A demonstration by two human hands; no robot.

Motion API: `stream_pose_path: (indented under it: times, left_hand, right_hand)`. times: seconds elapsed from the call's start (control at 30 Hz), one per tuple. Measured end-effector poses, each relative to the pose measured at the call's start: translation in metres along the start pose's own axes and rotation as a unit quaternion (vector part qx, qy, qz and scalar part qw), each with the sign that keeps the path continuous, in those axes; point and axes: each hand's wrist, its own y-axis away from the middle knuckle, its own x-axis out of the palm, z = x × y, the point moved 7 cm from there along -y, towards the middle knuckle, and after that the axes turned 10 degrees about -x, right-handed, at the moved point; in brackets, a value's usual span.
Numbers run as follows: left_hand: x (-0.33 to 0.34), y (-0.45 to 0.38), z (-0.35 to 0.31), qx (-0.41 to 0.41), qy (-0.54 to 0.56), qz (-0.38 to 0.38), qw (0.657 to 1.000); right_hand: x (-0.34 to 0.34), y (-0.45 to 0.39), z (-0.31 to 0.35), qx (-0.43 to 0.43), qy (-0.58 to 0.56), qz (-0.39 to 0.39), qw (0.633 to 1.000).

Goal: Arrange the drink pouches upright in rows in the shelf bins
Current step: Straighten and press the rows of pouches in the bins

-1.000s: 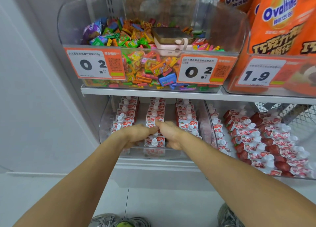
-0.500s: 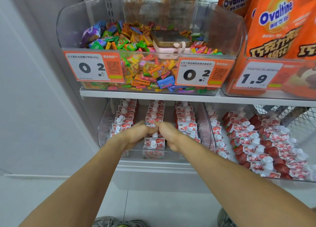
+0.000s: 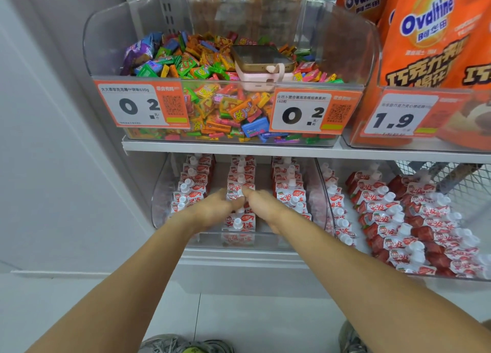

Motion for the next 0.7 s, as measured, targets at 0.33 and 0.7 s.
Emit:
stream_pose_path:
  times: [0.33, 0.7]
  left_hand:
    - [-0.003, 0.071, 0.039, 0.215, -0.31, -0.311, 0.872]
    - [0.039, 0.104, -0.004, 0.254, -0.287, -0.421, 0.822]
  right_hand:
    - [0.003, 0.083, -0.029, -0.325, 0.433, -0.083, 0.837]
    - [-0.033, 0.135, -0.004, -0.456, 0.326, -0.159, 0.813]
